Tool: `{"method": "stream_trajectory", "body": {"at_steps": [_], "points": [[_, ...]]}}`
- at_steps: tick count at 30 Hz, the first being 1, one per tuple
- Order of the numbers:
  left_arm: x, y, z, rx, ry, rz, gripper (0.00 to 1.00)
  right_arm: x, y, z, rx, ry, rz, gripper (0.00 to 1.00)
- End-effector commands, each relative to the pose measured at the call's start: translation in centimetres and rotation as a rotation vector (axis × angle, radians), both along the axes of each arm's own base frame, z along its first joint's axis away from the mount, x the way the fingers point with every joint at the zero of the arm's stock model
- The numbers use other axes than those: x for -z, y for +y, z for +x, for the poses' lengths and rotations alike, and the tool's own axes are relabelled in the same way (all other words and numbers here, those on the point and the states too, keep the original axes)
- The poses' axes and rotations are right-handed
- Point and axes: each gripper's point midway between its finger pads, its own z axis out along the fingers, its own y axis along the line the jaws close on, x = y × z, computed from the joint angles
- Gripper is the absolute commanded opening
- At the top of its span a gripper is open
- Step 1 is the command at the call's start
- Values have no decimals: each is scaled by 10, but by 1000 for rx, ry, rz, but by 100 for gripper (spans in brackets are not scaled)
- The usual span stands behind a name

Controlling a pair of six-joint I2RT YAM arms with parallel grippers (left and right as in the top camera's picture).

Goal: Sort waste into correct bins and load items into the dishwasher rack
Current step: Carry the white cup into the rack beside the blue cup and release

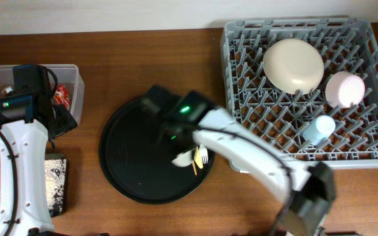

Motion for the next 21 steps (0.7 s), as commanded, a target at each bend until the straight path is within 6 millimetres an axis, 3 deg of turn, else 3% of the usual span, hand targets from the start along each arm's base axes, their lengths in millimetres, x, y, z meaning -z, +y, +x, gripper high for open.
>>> {"method": "stream_trajectory", "body": {"at_steps": [1,5,6,8,11,13,16,21], "points": [[-5,2,-1,-7,-12,12,99,-55,-60,26,134,-103,39,48],[-5,2,-1,-7,-12,12,99,-80,-164,46,344,-123,0,48],[-5,2,-1,-8,-12,12,99,-82,-202,50,449,-112,-16,48],[-5,2,-1,-7,-12,12,99,-78,-251,54,558,-88,-38,48],[-5,2,-1,-7,-12,12,100,-66,-295,52,661,-51,-61,48],[-5,2,-1,-7,-12,12,99,-50,-310,49,705,-17,-73,48],[-5,2,-1,-7,-12,12,99,-20,-312,59,698,-19,-74,48],[-5,2,-1,-7,-12,12,99,8,-314,63,691,-21,-83,48]]}}
